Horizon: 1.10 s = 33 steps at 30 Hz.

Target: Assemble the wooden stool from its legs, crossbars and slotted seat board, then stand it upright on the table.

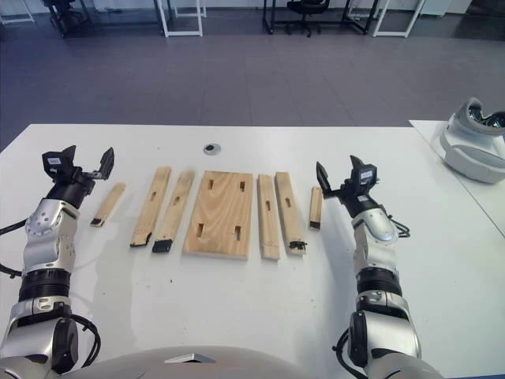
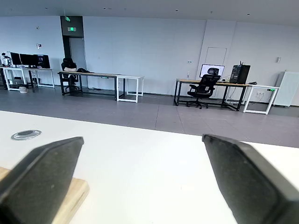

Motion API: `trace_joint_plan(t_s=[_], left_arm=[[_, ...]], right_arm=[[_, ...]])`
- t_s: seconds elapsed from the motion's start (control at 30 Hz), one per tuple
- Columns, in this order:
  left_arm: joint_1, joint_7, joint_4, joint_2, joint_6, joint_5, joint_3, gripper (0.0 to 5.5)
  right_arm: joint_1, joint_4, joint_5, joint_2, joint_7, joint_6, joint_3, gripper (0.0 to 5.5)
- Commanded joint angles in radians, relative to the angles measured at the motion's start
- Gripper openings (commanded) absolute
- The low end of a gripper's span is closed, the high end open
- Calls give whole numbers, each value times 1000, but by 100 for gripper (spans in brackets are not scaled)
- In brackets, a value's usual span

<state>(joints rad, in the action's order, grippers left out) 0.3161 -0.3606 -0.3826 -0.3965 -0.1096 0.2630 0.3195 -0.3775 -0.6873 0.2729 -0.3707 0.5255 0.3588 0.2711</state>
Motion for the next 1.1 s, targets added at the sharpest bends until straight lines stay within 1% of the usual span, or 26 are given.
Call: trace_joint_plan(t_s=[0.03,0.13,0.3,0.43,0.5,0.6,0.63,0.7,0.73,0.77,0.83,0.87,0.93,1.0,1.1], left_arm=[[-29,-23,-26,-24,13,-1,3,470],[-43,-41,-49,-34,32,4,5,470],[-72,-72,-140,-70,171,-32,-46,470],[-85,-87,-178,-86,266,-52,-77,331],[-96,-82,-187,-95,302,-65,-82,246],[-124,-87,-173,-116,352,-82,-101,139],[-134,-88,-164,-121,364,-86,-106,127],[-152,-89,-152,-131,381,-94,-113,128],[-141,-100,-107,-117,332,-68,-96,128],[-118,-124,-25,-95,268,-35,-90,128],[-31,-154,139,-53,219,-1,-126,128],[10,-166,195,-34,219,5,-152,128],[125,-199,283,38,207,-8,-265,128],[226,-224,313,101,181,-43,-368,128],[290,-237,351,134,176,-51,-416,128]], right_arm=[[8,5,-7,-3,-4,-5,-3,474],[11,3,-8,-2,-6,-6,-2,474],[15,-4,-13,-4,-15,-8,-3,474],[15,-8,-17,-5,-20,-10,-5,474],[14,-12,-19,-6,-20,-10,-7,474],[14,-15,-21,-6,-20,-9,-8,474],[14,-16,-21,-6,-21,-9,-8,474],[14,-13,-20,-6,-21,-12,-9,474],[9,12,-15,-6,-11,-34,-15,474],[-10,64,19,1,11,-85,-19,474],[-82,227,157,39,53,-260,-26,474],[-112,304,227,62,56,-354,-30,474],[-180,477,424,158,13,-579,-51,474],[-215,630,601,265,-67,-766,-89,474],[-205,716,681,342,-147,-879,-128,474]])
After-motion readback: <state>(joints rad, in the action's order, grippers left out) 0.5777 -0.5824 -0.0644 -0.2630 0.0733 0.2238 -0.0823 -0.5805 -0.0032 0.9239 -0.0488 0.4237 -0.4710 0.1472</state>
